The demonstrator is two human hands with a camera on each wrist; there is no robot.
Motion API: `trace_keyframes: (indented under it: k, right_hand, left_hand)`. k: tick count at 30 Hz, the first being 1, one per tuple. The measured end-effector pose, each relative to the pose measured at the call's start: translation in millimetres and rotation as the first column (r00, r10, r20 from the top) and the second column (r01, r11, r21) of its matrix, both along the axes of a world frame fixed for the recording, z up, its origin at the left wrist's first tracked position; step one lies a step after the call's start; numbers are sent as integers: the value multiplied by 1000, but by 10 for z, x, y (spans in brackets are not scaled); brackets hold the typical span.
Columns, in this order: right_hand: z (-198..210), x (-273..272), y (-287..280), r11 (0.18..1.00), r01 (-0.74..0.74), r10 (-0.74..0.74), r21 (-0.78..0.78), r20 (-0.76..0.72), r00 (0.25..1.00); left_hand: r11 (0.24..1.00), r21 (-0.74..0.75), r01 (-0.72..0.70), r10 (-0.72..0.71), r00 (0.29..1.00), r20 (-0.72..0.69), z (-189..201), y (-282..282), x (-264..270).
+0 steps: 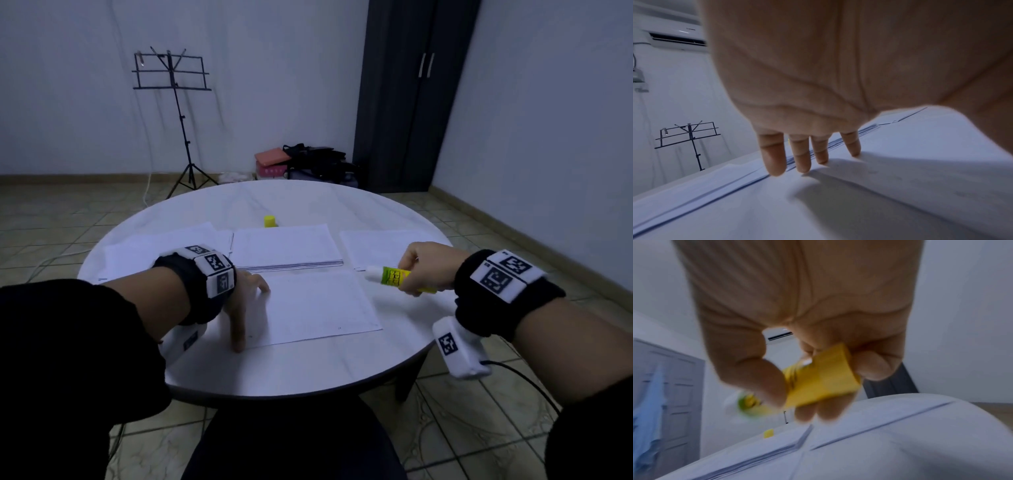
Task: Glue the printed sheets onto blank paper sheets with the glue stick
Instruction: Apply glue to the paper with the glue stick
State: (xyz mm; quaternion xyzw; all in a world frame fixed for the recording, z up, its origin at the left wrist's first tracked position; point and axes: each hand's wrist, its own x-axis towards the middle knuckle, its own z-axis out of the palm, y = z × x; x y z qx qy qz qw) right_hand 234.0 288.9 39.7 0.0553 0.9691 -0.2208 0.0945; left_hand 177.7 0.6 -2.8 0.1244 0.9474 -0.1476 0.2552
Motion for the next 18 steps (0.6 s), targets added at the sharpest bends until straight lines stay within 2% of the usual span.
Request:
trace_keyframes:
  k: [1,5,8,13,18]
  right_hand:
    - [-39,-28,60,999,28,-28,-21,-27,999]
    - [-224,-145,198,953,117,-148,-280,-89,985]
    - [-311,-226,214,903,143,-181,-405,-56,982]
    - [-372,-365,200,919,152,-140,-363,58,988]
    - [-376,-539,221,954,101,-80,-282,83,993]
  left_hand:
    - [1000,5,-10,10,1000,-1,-2,2,-7]
    - [993,95,-66,71,996,-53,-32,54,-19]
    - [986,126,-105,121,985,-126,-24,119,-55]
    - [993,100,-68,82,986,-146,85,401,-165]
    - [979,203,33,3,985,-175,210,915,-410]
